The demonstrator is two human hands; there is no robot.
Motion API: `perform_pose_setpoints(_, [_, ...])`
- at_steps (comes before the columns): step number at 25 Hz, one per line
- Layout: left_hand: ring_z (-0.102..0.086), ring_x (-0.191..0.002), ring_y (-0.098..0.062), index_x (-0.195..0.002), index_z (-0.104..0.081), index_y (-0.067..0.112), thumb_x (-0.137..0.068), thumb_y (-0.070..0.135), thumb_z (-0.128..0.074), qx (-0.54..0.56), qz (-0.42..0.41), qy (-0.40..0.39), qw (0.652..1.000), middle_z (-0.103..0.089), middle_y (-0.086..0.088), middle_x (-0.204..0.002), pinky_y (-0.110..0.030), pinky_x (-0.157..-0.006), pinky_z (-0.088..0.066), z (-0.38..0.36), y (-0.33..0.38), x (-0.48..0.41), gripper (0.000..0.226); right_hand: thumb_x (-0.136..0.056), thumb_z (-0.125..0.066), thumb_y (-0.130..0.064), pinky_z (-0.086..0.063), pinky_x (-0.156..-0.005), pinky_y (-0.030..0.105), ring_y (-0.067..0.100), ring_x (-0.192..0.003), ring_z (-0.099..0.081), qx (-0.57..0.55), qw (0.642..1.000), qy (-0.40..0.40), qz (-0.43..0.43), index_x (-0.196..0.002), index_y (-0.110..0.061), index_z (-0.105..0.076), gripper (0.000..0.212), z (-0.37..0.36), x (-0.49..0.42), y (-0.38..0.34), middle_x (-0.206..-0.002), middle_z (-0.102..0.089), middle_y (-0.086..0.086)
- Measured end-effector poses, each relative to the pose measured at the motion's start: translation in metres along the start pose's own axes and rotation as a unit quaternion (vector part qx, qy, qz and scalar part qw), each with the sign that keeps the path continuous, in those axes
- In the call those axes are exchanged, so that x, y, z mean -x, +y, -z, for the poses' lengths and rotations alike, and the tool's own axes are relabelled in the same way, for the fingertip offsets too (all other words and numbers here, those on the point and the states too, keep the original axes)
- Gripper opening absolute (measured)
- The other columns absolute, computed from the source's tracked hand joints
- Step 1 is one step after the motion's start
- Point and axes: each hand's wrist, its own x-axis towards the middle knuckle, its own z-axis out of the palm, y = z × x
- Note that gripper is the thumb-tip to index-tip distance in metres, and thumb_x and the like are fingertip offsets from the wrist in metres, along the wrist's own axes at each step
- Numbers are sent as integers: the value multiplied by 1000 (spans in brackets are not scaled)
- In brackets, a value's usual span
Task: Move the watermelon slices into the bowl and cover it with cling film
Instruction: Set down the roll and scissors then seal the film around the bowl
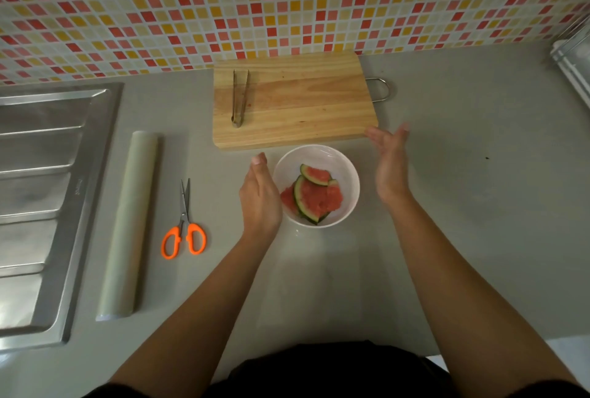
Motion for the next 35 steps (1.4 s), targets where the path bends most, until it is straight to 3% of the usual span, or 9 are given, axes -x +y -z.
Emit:
perform_pose_setpoints(2, [-46, -125, -10, -137, -47, 16, -99, 50, -15, 26, -6, -48, 998, -51, -2, -138, -20, -98, -33, 4, 5, -11, 61, -75, -4, -74, -26, -110, 36, 13, -120, -52, 13, 998, -61, 30, -87, -36, -70, 78, 5, 9, 3, -114, -67, -3])
perform_pose_setpoints(5, [-53, -111, -8, -132, -54, 19, -100, 48, -16, 8, -11, -90, 996, -58, 3, -126, -3, -81, -40, -4, 11, -14, 57, -67, -8, -83, -38, -105, 41, 15, -114, -57, 40, 988, -148, 2, -109, -32, -65, 86, -8, 28, 13, -117, -65, -2])
perform_pose_setpoints(11, [-55, -105, -12, -120, -60, 26, -99, 49, -16, 35, 19, -3, 999, -60, 8, -108, -24, -90, -42, -18, 14, 7, 54, -74, -2, -76, -41, -85, 29, 19, -101, -58, 141, 989, -46, 14, -115, -24, -61, 88, -28, 37, 11, -107, -65, 3])
perform_pose_setpoints(15, [-56, -80, -3, -77, -61, 40, -96, 53, -11, 18, 69, 21, 997, -60, 14, -83, -28, -80, -38, -18, 16, 18, 56, -86, -5, -63, -38, -83, 29, 22, -92, -56, 166, 986, 11, 2, -104, -15, -63, 78, -25, 28, 12, -88, -62, 3])
perform_pose_setpoints(18, [-60, -95, -17, -96, -69, 18, -95, 56, -10, -6, 80, 50, 996, -68, -2, -100, -33, -88, -40, -10, 11, 9, 70, -89, -14, -53, -35, -87, 5, 5, -109, -54, 55, 989, 89, 106, -113, -14, -63, 67, -11, 19, 5, -115, -64, -1])
perform_pose_setpoints(20, [-56, -113, -13, -117, -63, 16, -97, 52, -12, 34, 32, 20, 999, -64, 1, -119, -27, -98, -37, -4, 11, -5, 65, -85, -12, -60, -33, -83, -2, -6, -102, -53, 66, 988, 13, 140, -108, -20, -66, 71, -9, 18, 0, -110, -65, -9])
perform_pose_setpoints(24, [-52, -115, 1, -125, -60, 22, -99, 51, -14, 11, -64, -148, 987, -60, 10, -122, -26, -104, -39, -6, 8, -19, 60, -81, -7, -67, -33, -82, 9, -1, -100, -51, 172, 966, -134, 137, -108, -26, -66, 77, -16, 28, 4, -109, -63, -10])
perform_pose_setpoints(28, [-58, -115, -14, -108, -64, 39, -94, 58, -20, 61, -17, -176, 982, -64, 5, -121, -45, -104, -41, -11, 4, -24, 50, -78, -6, -71, -35, -73, 18, 4, -86, -52, 202, 968, -103, 110, -105, -28, -67, 80, -21, 26, 3, -92, -59, -12])
perform_pose_setpoints(35, [-63, -105, -26, -110, -65, 21, -90, 64, -20, 101, 66, -204, 971, -68, -11, -111, -49, -98, -45, -14, 7, -27, 65, -74, 5, -77, -31, -49, 26, 12, -57, -52, 325, 941, -69, 59, -54, -18, -48, 81, -27, 26, -2, -56, -53, -2])
